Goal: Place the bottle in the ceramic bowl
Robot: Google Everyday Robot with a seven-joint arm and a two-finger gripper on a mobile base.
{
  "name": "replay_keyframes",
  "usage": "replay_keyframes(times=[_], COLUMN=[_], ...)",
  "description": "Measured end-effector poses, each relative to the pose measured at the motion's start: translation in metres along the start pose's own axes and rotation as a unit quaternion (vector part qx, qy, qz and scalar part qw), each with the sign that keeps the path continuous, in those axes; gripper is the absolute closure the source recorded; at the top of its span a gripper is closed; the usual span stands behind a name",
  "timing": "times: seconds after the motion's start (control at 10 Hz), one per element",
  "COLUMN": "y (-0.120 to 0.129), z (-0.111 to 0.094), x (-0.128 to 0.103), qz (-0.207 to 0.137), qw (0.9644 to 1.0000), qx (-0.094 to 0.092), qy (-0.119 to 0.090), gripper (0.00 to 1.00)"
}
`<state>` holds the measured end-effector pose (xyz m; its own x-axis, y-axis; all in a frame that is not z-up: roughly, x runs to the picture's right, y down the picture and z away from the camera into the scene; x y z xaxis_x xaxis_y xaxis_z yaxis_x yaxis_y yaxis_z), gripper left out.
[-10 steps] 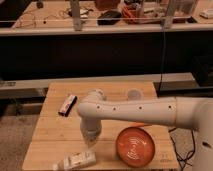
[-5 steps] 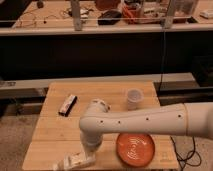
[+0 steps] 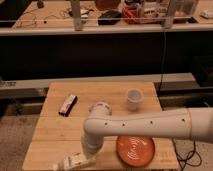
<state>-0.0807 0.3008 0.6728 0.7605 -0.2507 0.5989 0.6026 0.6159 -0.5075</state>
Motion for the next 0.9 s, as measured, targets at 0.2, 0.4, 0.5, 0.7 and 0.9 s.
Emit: replay_keyframes(times=[0.2, 0.4, 0.5, 0.7, 0.9], y=[-0.002, -0.003, -0.004, -0.005, -0.009], z=[0.002, 0.001, 0.001, 0.002, 0.005], x=[-0.003, -0.007, -0.008, -0.01, -0.015], qz=[-0.004, -0.006, -0.004, -0.001, 0.0], qw=[1.0, 1.0, 1.0, 1.0, 1.0], qx=[-0.006, -0.001, 0.002, 0.004, 0.0], qy=[-0.001, 0.001, 0.001, 0.004, 0.007], gripper=[0.46, 0.26, 0.21, 0.2, 0.2])
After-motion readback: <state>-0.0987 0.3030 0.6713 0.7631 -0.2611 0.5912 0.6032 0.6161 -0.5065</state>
